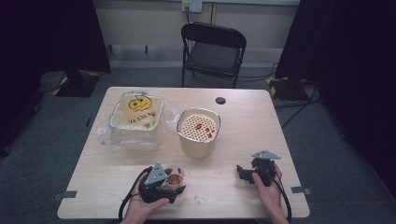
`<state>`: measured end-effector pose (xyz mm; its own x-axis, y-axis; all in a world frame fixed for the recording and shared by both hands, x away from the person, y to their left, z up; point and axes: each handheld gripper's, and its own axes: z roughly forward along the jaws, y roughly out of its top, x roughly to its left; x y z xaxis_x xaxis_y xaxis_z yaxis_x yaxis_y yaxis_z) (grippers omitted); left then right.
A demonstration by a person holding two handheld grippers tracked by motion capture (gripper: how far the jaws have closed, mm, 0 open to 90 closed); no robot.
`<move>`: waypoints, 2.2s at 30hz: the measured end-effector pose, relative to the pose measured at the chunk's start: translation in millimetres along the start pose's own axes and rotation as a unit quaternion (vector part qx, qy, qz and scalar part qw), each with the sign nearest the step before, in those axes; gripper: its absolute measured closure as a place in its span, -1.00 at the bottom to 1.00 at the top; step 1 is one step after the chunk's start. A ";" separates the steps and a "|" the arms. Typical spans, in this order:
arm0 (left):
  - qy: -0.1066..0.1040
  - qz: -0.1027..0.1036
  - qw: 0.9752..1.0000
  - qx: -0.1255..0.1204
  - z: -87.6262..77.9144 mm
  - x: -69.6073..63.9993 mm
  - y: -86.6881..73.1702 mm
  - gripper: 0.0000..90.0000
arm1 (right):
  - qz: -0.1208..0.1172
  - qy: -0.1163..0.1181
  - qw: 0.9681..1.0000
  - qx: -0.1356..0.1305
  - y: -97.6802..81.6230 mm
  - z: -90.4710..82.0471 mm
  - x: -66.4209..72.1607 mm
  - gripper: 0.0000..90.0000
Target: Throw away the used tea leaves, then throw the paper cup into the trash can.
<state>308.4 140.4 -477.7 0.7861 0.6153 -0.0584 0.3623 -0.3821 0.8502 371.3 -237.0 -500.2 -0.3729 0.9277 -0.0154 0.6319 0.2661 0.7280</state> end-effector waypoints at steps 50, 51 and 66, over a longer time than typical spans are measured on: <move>0.016 -0.021 0.998 -0.064 -36.3 49.6 143.2 -0.23 | 0.002 -0.001 1.000 0.001 0.9 0.8 -0.2 -0.81; 0.016 -0.021 0.998 -0.064 -36.3 49.6 143.2 -0.23 | 0.002 -0.001 1.000 0.001 0.9 0.8 -0.2 -0.81; 0.100 0.058 0.993 -0.013 -6.8 75.4 198.6 -0.19 | 0.002 -0.001 1.000 0.001 0.9 0.8 -0.2 -0.81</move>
<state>436.3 115.6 -309.7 0.7058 0.6935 0.1445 0.2590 -0.4424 0.8586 372.4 -236.7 -500.1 -0.3695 0.9291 -0.0138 0.6348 0.2633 0.7265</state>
